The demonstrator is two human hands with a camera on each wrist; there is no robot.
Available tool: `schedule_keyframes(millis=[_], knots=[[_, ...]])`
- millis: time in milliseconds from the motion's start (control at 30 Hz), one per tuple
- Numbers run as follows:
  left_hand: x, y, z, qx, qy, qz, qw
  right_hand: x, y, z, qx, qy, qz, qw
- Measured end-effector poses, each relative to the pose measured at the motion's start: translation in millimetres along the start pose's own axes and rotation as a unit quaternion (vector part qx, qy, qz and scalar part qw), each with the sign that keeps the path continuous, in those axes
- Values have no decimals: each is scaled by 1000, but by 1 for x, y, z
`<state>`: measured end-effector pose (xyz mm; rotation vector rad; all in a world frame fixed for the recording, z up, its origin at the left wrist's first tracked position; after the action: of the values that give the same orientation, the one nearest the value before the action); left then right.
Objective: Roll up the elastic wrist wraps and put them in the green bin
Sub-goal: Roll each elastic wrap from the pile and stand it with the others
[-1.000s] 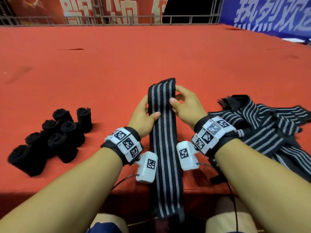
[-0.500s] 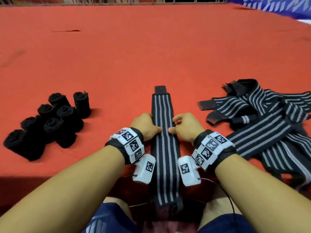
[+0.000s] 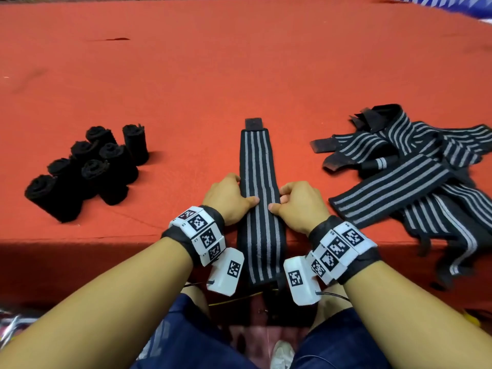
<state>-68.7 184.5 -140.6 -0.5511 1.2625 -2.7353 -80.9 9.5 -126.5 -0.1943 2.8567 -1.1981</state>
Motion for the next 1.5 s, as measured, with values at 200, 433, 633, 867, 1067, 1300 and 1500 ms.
schedule_keyframes(millis=[200, 433, 633, 867, 1067, 1300, 1500], knots=[[14, 6, -9, 195, 14, 0, 981, 18, 10, 9, -103, 1, 23, 994], [35, 6, -1, 410, 23, -22, 911, 35, 19, 13, -211, -43, -12, 976], [43, 14, -7, 386, 7, -66, 920, 33, -3, 1, -278, -72, 87, 954], [57, 16, -13, 343, 56, -107, 931, 25, -15, -11, -322, -97, 112, 935], [49, 11, -13, 407, 88, -58, 907, 29, 20, -5, -284, -125, -8, 951], [39, 26, -6, 415, 86, 2, 906, 27, 37, -7, -243, -117, -4, 963], [29, 19, -6, 392, 99, 20, 915, 16, 31, -3, -237, -127, 3, 963]])
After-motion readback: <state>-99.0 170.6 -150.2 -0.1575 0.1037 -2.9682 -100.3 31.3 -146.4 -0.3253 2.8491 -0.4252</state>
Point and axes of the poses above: each hand's wrist, its own x-axis away from the middle knuckle, its own y-axis out of the palm, z = x × y, the point moved 6 cm from there along -x, towards the middle knuckle, and after that the axes turned 10 degrees about -y, right-handed, at the moved point
